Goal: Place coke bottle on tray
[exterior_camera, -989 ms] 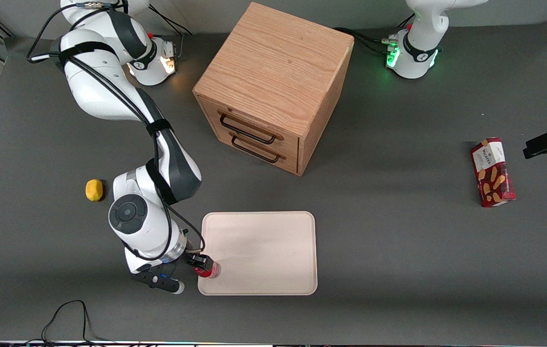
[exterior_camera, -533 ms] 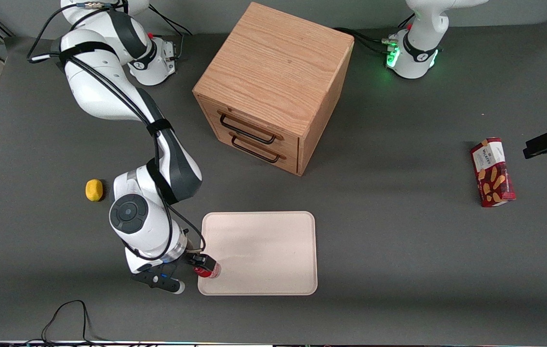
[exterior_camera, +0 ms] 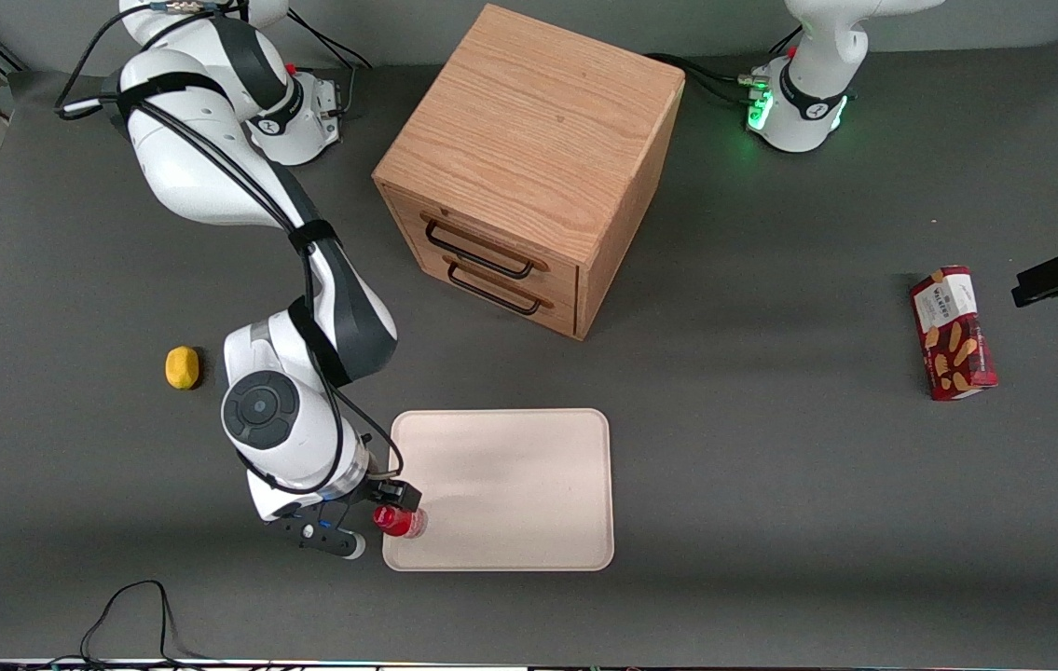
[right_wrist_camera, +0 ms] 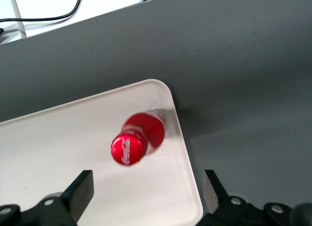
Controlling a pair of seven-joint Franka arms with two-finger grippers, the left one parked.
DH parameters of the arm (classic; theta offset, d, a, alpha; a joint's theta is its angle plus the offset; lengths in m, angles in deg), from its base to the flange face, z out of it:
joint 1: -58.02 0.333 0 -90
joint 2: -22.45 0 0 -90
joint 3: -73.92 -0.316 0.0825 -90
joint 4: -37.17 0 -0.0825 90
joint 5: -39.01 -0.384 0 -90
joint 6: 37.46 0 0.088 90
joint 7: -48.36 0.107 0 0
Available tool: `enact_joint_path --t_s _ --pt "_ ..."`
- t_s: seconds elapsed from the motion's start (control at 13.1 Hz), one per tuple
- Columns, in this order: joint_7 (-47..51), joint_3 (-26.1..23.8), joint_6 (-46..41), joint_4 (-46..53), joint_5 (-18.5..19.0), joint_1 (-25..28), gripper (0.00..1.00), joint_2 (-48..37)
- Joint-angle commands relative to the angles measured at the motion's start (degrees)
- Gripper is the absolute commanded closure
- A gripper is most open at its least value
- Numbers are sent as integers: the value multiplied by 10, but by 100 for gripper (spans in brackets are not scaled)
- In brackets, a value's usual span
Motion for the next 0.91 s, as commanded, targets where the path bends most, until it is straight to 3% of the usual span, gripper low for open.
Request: enact_joint_path --t_s 0.0,0.23,0.46,0.68,0.84 --pt "9 -1 -82 -21 10 1 0 -53" --pt "-37 -1 -140 -96 -13 -10 0 -127" --pt "-95 2 -98 -294 -34 -41 0 -273" --pt "-173 8 -104 -422 -42 -79 0 -391" --pt "-243 40 -104 -499 -64 -84 0 -470"
